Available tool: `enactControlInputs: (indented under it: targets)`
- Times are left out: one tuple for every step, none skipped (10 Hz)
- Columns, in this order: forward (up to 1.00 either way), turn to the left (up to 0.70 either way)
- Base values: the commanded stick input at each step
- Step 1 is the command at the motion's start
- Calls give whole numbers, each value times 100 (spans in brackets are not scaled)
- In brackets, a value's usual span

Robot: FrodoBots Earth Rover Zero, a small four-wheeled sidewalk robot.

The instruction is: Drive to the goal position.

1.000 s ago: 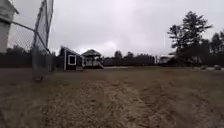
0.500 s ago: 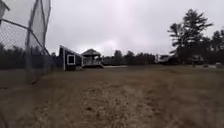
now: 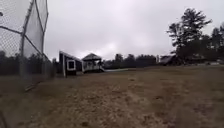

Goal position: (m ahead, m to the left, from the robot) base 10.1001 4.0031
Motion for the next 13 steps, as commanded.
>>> enactControlInputs:
  targets:
    - [70, 0]
    - [70, 0]
    - [70, 0]
    - [70, 0]
    - [70, 0]
    - [70, 0]
    - [70, 0]
    - [70, 0]
    - [70, 0]
    - [70, 0]
    - [70, 0]
    - [70, 0]
    - [70, 0]
